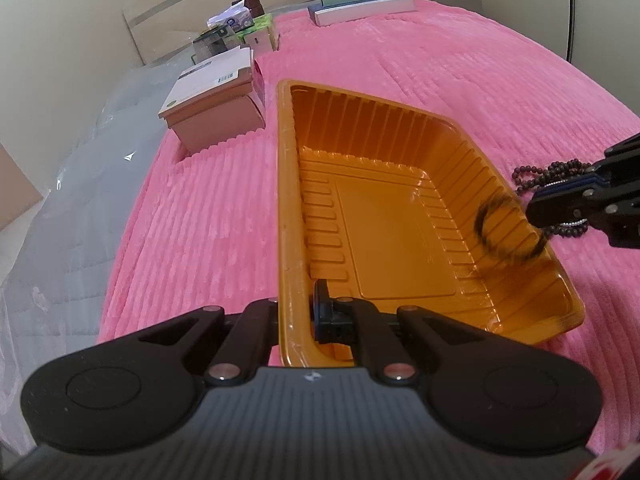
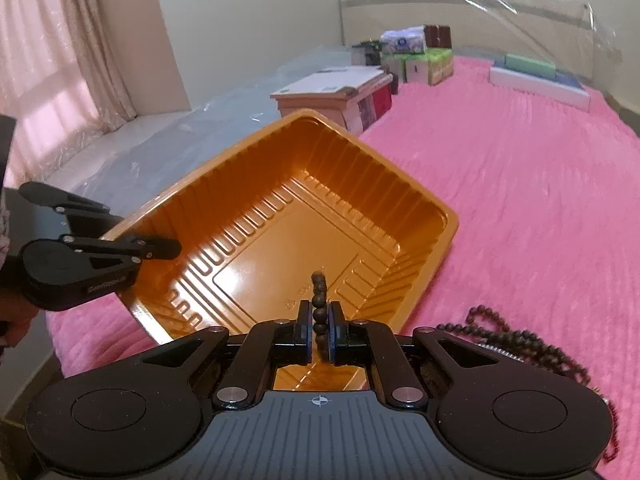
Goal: Organize jewelry
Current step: 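Grasp a dark bead bracelet with the right gripper while the left gripper holds the tray, then drop the bead bracelet into the tray and open the right gripper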
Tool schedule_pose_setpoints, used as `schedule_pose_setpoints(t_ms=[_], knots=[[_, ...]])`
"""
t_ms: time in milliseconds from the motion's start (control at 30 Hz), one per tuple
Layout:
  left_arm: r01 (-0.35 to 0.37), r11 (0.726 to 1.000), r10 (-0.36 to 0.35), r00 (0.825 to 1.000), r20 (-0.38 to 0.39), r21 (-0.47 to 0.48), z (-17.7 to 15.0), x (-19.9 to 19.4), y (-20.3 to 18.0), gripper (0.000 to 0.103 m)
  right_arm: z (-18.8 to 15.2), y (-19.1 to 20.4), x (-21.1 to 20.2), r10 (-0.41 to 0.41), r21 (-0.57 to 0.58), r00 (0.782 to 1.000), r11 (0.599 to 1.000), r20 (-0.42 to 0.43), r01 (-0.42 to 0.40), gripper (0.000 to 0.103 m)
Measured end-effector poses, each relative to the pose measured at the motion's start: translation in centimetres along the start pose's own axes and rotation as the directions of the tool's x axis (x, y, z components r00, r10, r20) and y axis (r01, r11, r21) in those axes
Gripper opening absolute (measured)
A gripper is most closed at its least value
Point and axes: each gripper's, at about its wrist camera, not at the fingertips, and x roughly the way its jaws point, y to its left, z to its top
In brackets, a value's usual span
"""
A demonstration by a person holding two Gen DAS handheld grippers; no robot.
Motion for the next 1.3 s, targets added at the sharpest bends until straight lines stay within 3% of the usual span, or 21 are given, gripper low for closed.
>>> schedule_pose_setpoints(t_ms=[33,67,133,167,267,400,500,700,867,900,967,1000,1133,1300], knots=[[-0.001,1.000,0.001,1.000,0.000,0.002,0.0,0.0,0.0,0.002,-0.2,-0.5,-0.5,0.010,0.024,1.000,1.000,0.016,-0.010,0.015],[-0.001,1.000,0.001,1.000,0.001,0.004,-0.1,0.0,0.0,0.002,-0.4,-0.9,-1.0,0.002,0.049,0.999,0.999,0.035,-0.004,0.035],[-0.001,1.000,0.001,1.000,0.001,0.003,0.0,0.0,0.0,0.002,-1.3,-2.0,-2.6,-0.041,0.103,0.996,0.994,0.081,0.032,0.058],[-0.001,1.000,0.001,1.000,0.001,0.003,-0.1,0.1,0.0,0.002,-1.9,-2.7,-3.4,-0.066,0.125,0.993,0.991,0.094,0.054,0.058],[-0.002,1.000,0.002,1.000,0.003,0.007,0.0,0.1,0.1,0.002,-4.5,-4.8,-5.4,-0.177,0.179,0.981,0.971,0.085,0.160,0.058],[-0.006,1.000,0.006,1.000,0.004,0.010,0.0,0.0,-0.1,0.002,-8.9,-7.9,-7.5,-0.331,0.231,0.944,0.919,0.010,0.319,0.058],[-0.008,1.000,0.008,1.000,0.001,0.011,-0.1,0.0,-0.2,0.002,-11.0,-9.9,-8.8,-0.395,0.281,0.918,0.878,-0.029,0.387,0.058],[-0.016,1.000,0.017,1.000,-0.006,0.018,0.1,0.1,-0.4,0.002,-11.6,-11.4,-9.7,-0.453,0.280,0.891,0.854,-0.013,0.438,0.058],[-0.020,1.000,0.020,1.000,-0.006,0.023,0.2,0.1,-0.5,0.002,-10.7,-11.2,-8.0,-0.411,0.236,0.912,0.886,0.000,0.400,0.057],[-0.021,1.000,0.021,1.000,-0.006,0.024,0.2,0.1,-0.5,0.002,-10.4,-11.3,-7.4,-0.408,0.230,0.913,0.888,-0.003,0.398,0.055],[-0.022,0.999,0.022,1.000,-0.006,0.025,0.2,0.1,-0.5,0.002,-10.1,-11.7,-6.6,-0.402,0.227,0.915,0.890,-0.017,0.395,0.036],[-0.022,0.999,0.022,1.000,-0.007,0.025,0.2,0.1,-0.5,0.002,-9.9,-11.8,-6.4,-0.407,0.225,0.913,0.888,-0.022,0.401,0.033],[-0.022,0.999,0.023,1.000,-0.007,0.027,0.2,0.1,-0.6,0.003,-9.6,-12.3,-5.5,-0.415,0.195,0.909,0.889,-0.047,0.415,0.023],[-0.021,0.999,0.021,1.000,-0.006,0.028,0.2,0.1,-0.5,0.003,-9.2,-12.0,-6.9,-0.430,0.173,0.902,0.886,-0.038,0.429,0.023]])
